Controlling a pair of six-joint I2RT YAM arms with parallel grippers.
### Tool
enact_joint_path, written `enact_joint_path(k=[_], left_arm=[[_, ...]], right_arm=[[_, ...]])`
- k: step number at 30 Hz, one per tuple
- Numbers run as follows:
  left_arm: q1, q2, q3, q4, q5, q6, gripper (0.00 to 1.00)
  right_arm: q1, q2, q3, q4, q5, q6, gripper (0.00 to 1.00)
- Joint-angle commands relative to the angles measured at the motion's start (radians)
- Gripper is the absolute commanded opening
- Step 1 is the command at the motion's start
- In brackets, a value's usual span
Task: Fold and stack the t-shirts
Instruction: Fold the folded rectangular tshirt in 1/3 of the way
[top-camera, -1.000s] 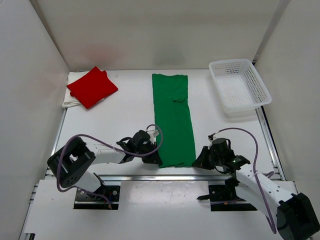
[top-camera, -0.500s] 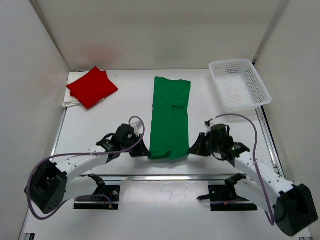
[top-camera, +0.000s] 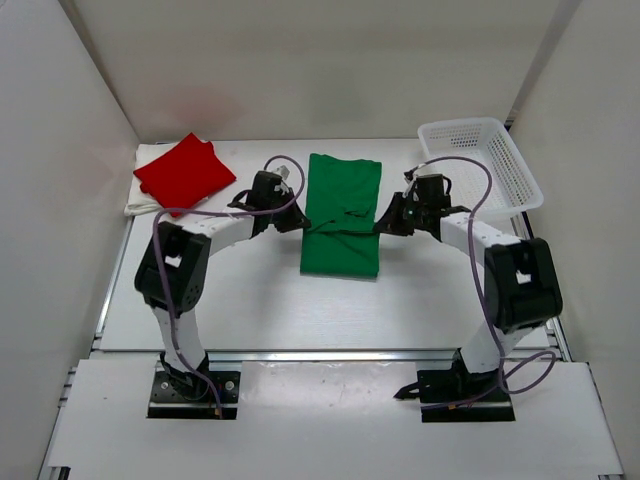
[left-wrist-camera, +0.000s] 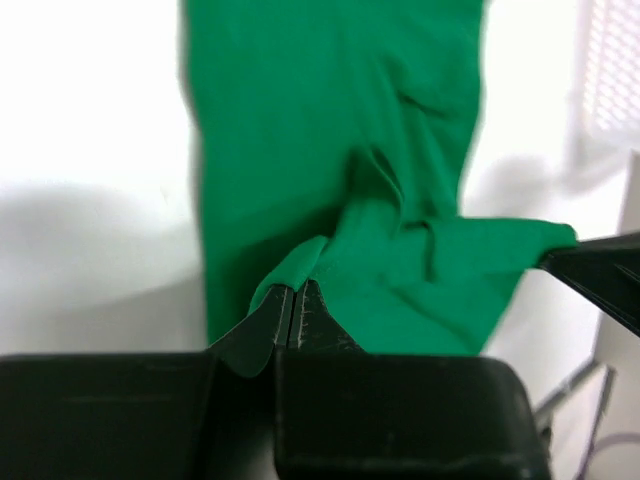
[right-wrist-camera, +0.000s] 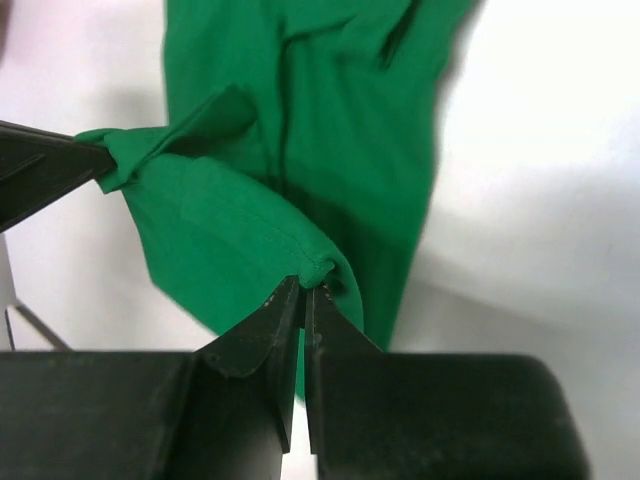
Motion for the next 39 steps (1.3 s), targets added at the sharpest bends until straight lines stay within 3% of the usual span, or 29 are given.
enact_joint_path(k=[1,4,9,11,13,16,19,20,22,24,31,39], left_arm=[[0.019,0.07,0.1,-0.024,-0.001,0.031,0.0],[0.03,0.154,0.177,-0.029,-0.004,0.028,0.04],[0.045,0.198,0.198,0.002,0.019,-0.004,0.3],[0.052,0.163,0.163,0.07,0.036,-0.035,0.38],[0.056,0.085,0.107,0.129,0.016,-0.056,0.43],[0.053,-0.029,0.036,0.15,-0.016,-0.064,0.44],[0.0,-0.133,-0.114,0.23,-0.015,-0.099,0.44],[-0.019,-0.144,-0.139,0.235,-0.018,-0.095,0.44],[-0.066,-0.166,-0.247,0.273,-0.027,-0.111,0.43],[-0.08,-0.154,-0.308,0.315,-0.018,-0.116,0.43],[-0.094,-0.086,-0.375,0.305,-0.003,-0.098,0.38],[-0.12,-0.117,-0.457,0.339,0.016,-0.101,0.38]], right_arm=[[-0.025,0.084,0.092,0.052,-0.027,-0.037,0.0],[-0.041,0.191,0.156,0.049,-0.034,-0.046,0.0],[-0.046,0.265,0.206,0.05,-0.039,-0.032,0.05],[-0.058,0.258,0.21,0.093,-0.041,-0.026,0.1],[-0.059,0.238,0.225,0.09,-0.039,-0.027,0.21],[-0.044,0.189,0.25,0.044,0.014,-0.057,0.38],[-0.004,0.105,0.194,0.047,0.112,-0.086,0.43],[0.014,0.086,0.175,0.049,0.124,-0.086,0.43],[0.053,0.043,0.108,0.104,0.118,-0.09,0.15],[0.111,0.052,0.094,0.107,0.09,-0.107,0.01],[0.235,0.181,0.162,0.117,0.091,-0.136,0.01],[0.212,0.371,0.327,0.074,0.16,-0.166,0.0]])
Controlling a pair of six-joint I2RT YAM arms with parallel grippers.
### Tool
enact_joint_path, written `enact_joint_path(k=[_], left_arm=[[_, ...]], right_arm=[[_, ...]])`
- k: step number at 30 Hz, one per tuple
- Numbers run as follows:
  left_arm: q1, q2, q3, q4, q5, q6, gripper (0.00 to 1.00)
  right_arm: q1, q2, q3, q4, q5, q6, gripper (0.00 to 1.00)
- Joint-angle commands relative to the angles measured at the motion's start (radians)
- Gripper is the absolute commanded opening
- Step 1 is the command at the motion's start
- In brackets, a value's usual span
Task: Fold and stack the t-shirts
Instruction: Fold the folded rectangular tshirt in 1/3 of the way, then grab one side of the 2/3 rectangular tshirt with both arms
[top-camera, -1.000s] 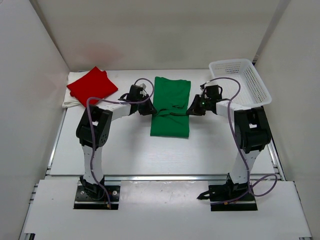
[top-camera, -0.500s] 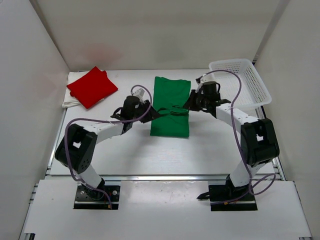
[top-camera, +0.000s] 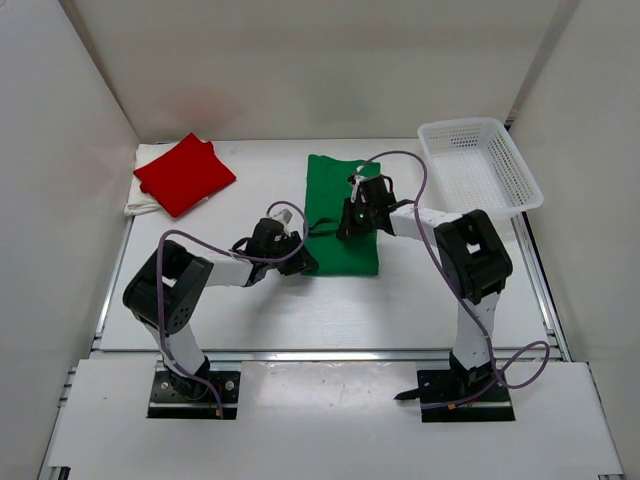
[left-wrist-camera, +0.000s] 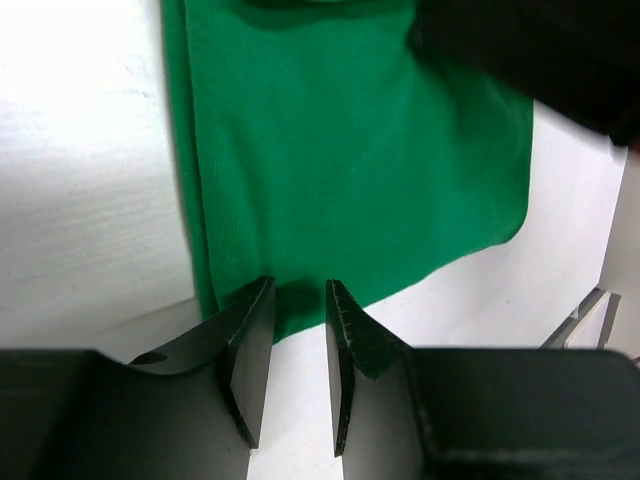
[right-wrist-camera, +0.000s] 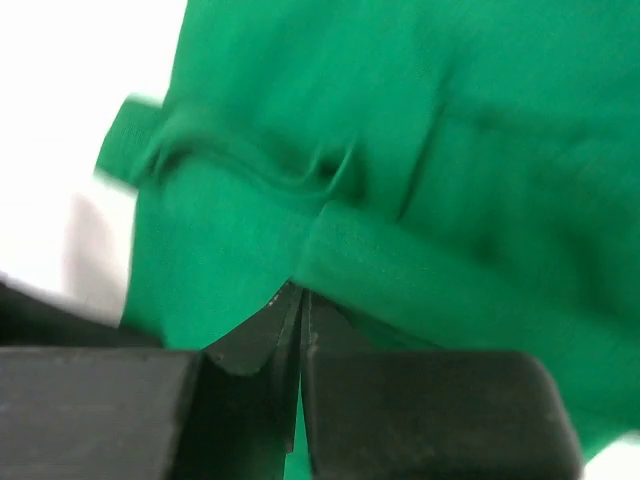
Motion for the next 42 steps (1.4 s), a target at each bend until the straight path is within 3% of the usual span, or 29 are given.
enact_joint_path(k=[1,4,7,10,13,16,19,24,28,31,33,36,42], left_arm=[[-0.018,-0.045,-0.045,-0.014,0.007,0.006,0.38],[-0.024,-0.073,-0.075,-0.003,0.017,-0.003,0.39],[-0.015,-0.119,-0.078,-0.025,0.03,-0.009,0.39],[-0.003,-0.192,-0.079,-0.065,0.027,0.003,0.4],[0.006,-0.258,-0.094,-0.095,0.016,0.021,0.41],[0.01,-0.286,-0.108,-0.132,-0.009,0.053,0.43],[0.023,-0.269,-0.13,-0.148,-0.007,0.073,0.43],[0.037,-0.248,-0.157,-0.141,0.01,0.07,0.49],[0.046,-0.219,-0.164,-0.123,0.036,0.058,0.59],[0.046,-0.199,-0.16,-0.115,0.042,0.057,0.6],[0.042,-0.189,-0.159,-0.117,0.037,0.052,0.59],[0.033,-0.169,-0.15,-0.111,0.024,0.057,0.58],[0.04,-0.128,-0.136,-0.077,0.031,0.041,0.45]], right_arm=[[-0.038,0.037,0.1,0.032,0.055,-0.024,0.0],[-0.062,0.112,0.195,0.055,0.116,-0.011,0.0],[-0.094,0.175,0.34,0.014,0.08,0.006,0.01],[-0.107,0.117,0.404,-0.034,0.059,-0.006,0.0],[-0.09,-0.038,0.261,-0.03,0.078,-0.018,0.0],[-0.091,-0.269,-0.126,0.105,0.053,0.043,0.0],[-0.097,-0.412,-0.37,0.198,0.011,0.103,0.0],[-0.122,-0.436,-0.549,0.231,-0.036,0.109,0.0],[-0.133,-0.417,-0.601,0.268,-0.056,0.12,0.0],[-0.133,-0.46,-0.621,0.285,-0.065,0.121,0.01],[-0.137,-0.511,-0.645,0.28,-0.05,0.128,0.2],[-0.15,-0.574,-0.682,0.264,-0.01,0.14,0.38],[-0.159,-0.522,-0.75,0.283,-0.036,0.187,0.43]])
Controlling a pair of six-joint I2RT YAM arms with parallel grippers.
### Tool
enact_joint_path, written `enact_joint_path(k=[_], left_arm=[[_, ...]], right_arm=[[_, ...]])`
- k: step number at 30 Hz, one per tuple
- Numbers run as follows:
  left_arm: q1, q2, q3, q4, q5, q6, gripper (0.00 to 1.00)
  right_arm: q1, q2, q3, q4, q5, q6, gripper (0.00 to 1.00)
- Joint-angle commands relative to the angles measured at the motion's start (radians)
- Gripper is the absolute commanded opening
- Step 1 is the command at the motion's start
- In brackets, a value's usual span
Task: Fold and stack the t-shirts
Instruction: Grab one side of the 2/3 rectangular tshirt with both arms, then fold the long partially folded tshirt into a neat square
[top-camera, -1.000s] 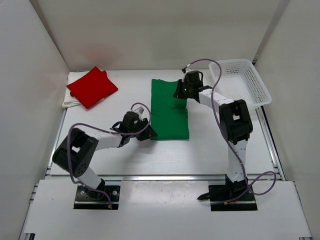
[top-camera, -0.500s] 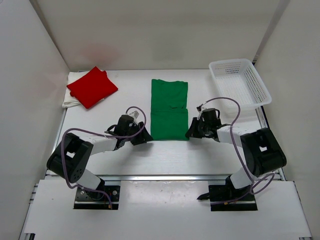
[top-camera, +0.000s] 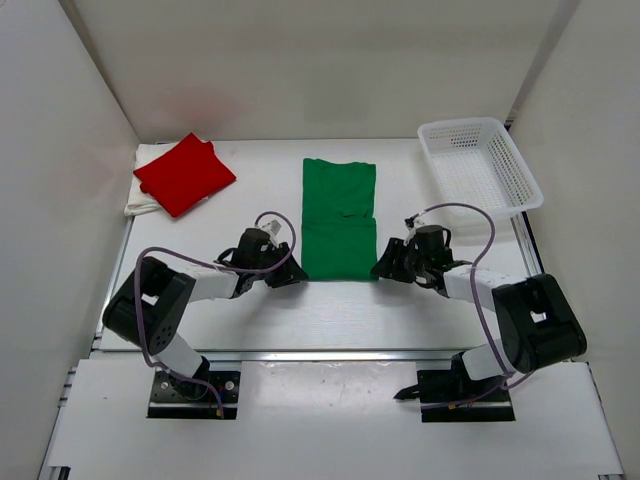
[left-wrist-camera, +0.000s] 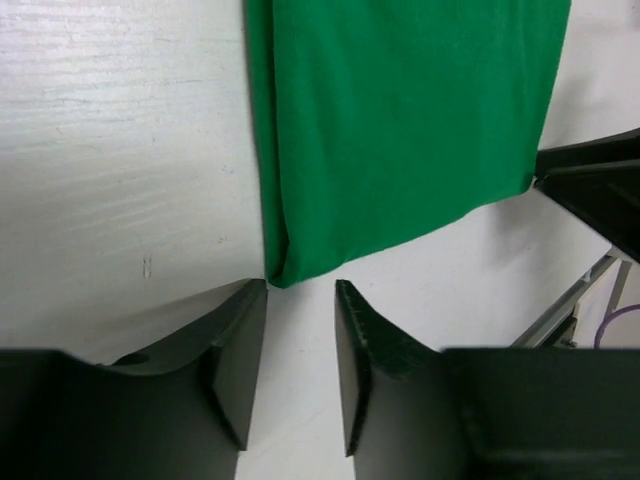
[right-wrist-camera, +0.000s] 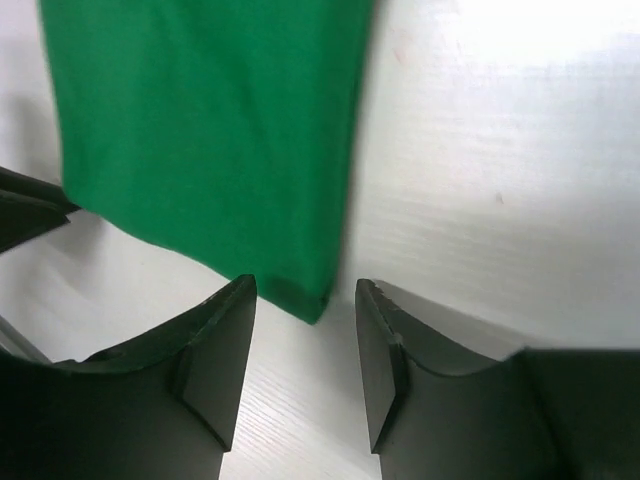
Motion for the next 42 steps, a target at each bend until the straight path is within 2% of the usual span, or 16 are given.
enact_joint_path(k=[1,3,6,10,11,12,18,22,24,26,28,29,32,37,42], left_arm=[[-0.007,0.033,0.026,-0.026,-0.018,0.01,0.43],[-0.01,0.037,0.034,-0.031,-0.026,0.012,0.39],[-0.009,0.046,0.04,-0.024,-0.026,0.01,0.28],[-0.006,0.027,0.035,-0.029,-0.038,0.001,0.07],[-0.006,0.011,0.031,-0.035,-0.041,0.002,0.01],[-0.006,-0.009,0.032,-0.037,-0.051,0.001,0.0],[-0.003,-0.212,-0.092,-0.104,-0.045,0.013,0.0],[-0.087,-0.385,-0.182,-0.275,-0.066,0.024,0.0],[-0.124,-0.532,-0.231,-0.37,-0.081,0.004,0.0],[-0.126,-0.659,-0.254,-0.476,-0.068,-0.05,0.0],[-0.101,-0.787,-0.213,-0.548,-0.072,-0.064,0.0],[-0.095,-0.799,-0.192,-0.573,-0.071,-0.058,0.0],[-0.047,-0.766,-0.058,-0.575,-0.045,-0.013,0.0],[0.012,-0.544,0.165,-0.454,-0.054,0.018,0.0],[0.086,-0.33,0.301,-0.348,-0.083,0.028,0.0]], right_arm=[[0.0,0.039,-0.044,0.074,-0.033,0.038,0.43],[0.009,0.067,-0.055,0.101,-0.052,0.054,0.4],[0.009,0.086,-0.055,0.121,-0.073,0.06,0.22],[-0.004,0.064,-0.047,0.112,-0.077,0.057,0.0],[-0.003,0.05,-0.049,0.096,-0.076,0.051,0.0],[0.002,0.044,-0.056,0.087,-0.075,0.049,0.0],[0.068,-0.159,-0.147,0.004,-0.038,0.063,0.0],[0.172,-0.372,-0.251,-0.114,0.011,0.112,0.0],[0.238,-0.478,-0.271,-0.232,0.066,0.164,0.0],[0.317,-0.575,-0.267,-0.301,0.1,0.201,0.0],[0.338,-0.664,-0.233,-0.373,0.129,0.219,0.0],[0.324,-0.674,-0.225,-0.395,0.123,0.212,0.0],[0.238,-0.646,-0.129,-0.393,0.051,0.138,0.0],[0.102,-0.421,0.112,-0.366,-0.026,-0.017,0.0],[-0.044,-0.159,0.287,-0.258,-0.124,-0.037,0.0]])
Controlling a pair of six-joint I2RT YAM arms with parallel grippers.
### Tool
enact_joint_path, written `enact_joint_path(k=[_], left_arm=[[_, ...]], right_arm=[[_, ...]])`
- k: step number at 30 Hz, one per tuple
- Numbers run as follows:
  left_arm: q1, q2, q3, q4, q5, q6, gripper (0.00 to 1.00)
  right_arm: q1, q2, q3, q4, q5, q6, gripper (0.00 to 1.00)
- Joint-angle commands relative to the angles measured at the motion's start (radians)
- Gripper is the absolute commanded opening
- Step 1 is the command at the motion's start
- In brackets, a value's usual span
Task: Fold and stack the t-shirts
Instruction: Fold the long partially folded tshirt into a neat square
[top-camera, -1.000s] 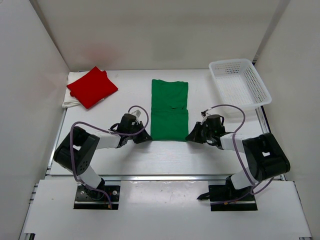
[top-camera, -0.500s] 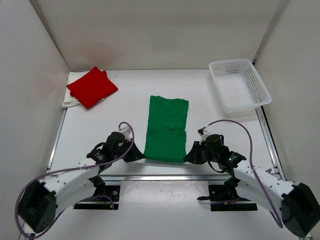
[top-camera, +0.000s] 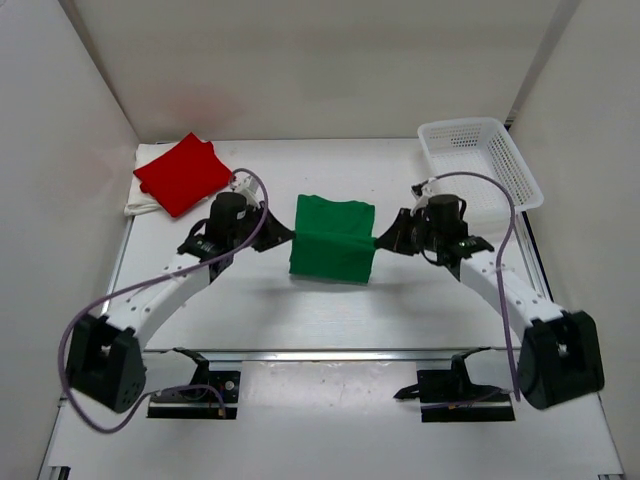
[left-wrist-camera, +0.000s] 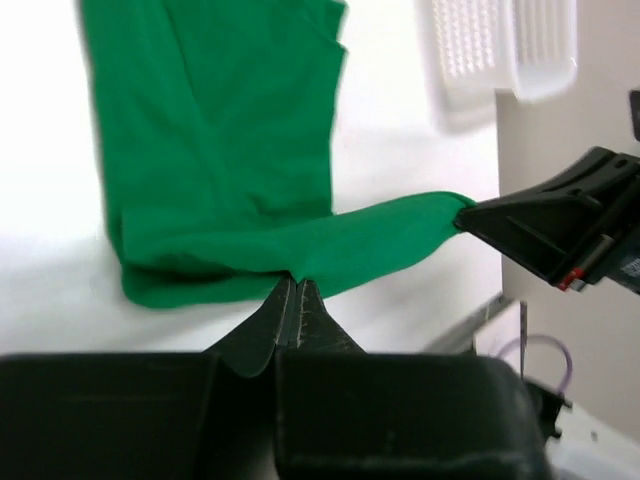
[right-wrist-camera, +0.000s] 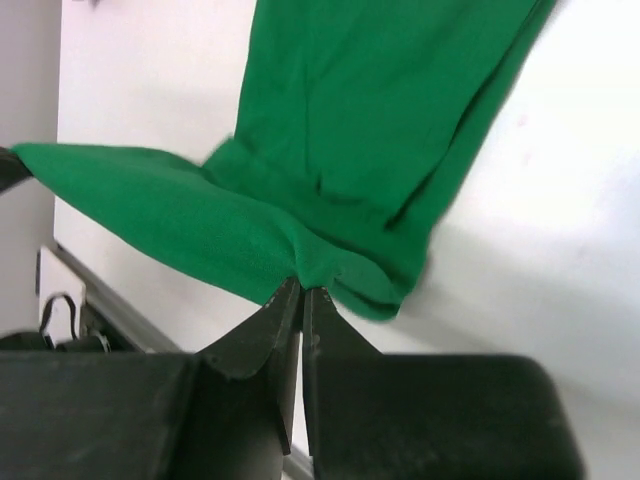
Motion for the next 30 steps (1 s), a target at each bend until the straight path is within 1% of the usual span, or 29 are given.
enact_joint_path(k=[1,2,3,4,5,6,7,9,14,16,18,19,20,21,22,23,24,25,26,27,28,29,30], left_arm=[[0.052,0.135,0.094,0.065,-0.039,0.024,0.0],[0.068,0.197,0.143,0.063,-0.055,0.03,0.0],[0.073,0.223,0.158,0.08,-0.057,0.029,0.0],[0.076,0.281,0.198,0.086,-0.06,0.029,0.0],[0.083,0.335,0.232,0.092,-0.06,0.03,0.0],[0.083,0.36,0.261,0.092,-0.066,0.033,0.0],[0.091,0.415,0.307,0.094,-0.086,0.03,0.0],[0.106,0.517,0.385,0.097,-0.082,0.027,0.0],[0.134,0.706,0.549,0.086,-0.112,0.018,0.0],[0.157,0.786,0.606,0.101,-0.112,0.006,0.0],[0.174,0.835,0.645,0.1,-0.117,-0.009,0.01],[0.183,0.858,0.653,0.111,-0.117,-0.025,0.01],[0.188,0.866,0.651,0.14,-0.109,-0.042,0.04],[0.197,0.874,0.645,0.178,-0.109,-0.057,0.11],[0.206,0.88,0.634,0.18,-0.108,-0.065,0.17],[0.218,0.883,0.634,0.218,-0.105,-0.08,0.2],[0.226,0.882,0.628,0.229,-0.109,-0.094,0.26],[0.244,0.865,0.605,0.243,-0.108,-0.106,0.32],[0.26,0.856,0.573,0.279,-0.097,-0.129,0.37],[0.263,0.83,0.558,0.31,-0.094,-0.153,0.43],[0.284,0.805,0.523,0.327,-0.088,-0.16,0.47],[0.28,0.77,0.49,0.353,-0.083,-0.174,0.46],[0.268,0.756,0.475,0.37,-0.082,-0.178,0.44]], right_arm=[[-0.063,0.151,0.126,0.091,-0.07,-0.046,0.0],[-0.077,0.211,0.151,0.107,-0.068,-0.049,0.0],[-0.091,0.239,0.2,0.112,-0.062,-0.051,0.0],[-0.103,0.292,0.259,0.115,-0.065,-0.048,0.0],[-0.103,0.356,0.313,0.101,-0.082,-0.046,0.0],[-0.126,0.387,0.347,0.096,-0.088,-0.057,0.0],[-0.131,0.447,0.393,0.096,-0.097,-0.048,0.0],[-0.146,0.563,0.471,0.078,-0.119,-0.061,0.0],[-0.183,0.745,0.638,0.11,-0.133,-0.037,0.0],[-0.189,0.856,0.73,0.067,-0.153,-0.052,0.0],[-0.189,0.935,0.864,0.029,-0.154,-0.067,0.0],[-0.191,0.987,0.901,0.011,-0.165,-0.071,0.0],[-0.185,1.003,0.969,0.009,-0.159,-0.072,0.0],[-0.182,1.044,1.035,-0.008,-0.157,-0.068,0.01],[-0.178,1.082,1.094,-0.025,-0.171,-0.061,0.06],[-0.174,1.111,1.125,-0.043,-0.18,-0.072,0.08],[-0.163,1.125,1.183,-0.063,-0.174,-0.08,0.16],[-0.157,1.142,1.229,-0.103,-0.165,-0.106,0.27],[-0.155,1.151,1.254,-0.149,-0.168,-0.12,0.32],[-0.152,1.152,1.286,-0.163,-0.147,-0.144,0.41],[-0.146,1.147,1.3,-0.202,-0.121,-0.164,0.46],[-0.146,1.117,1.273,-0.226,-0.096,-0.176,0.5],[-0.143,1.101,1.26,-0.232,-0.087,-0.184,0.51]])
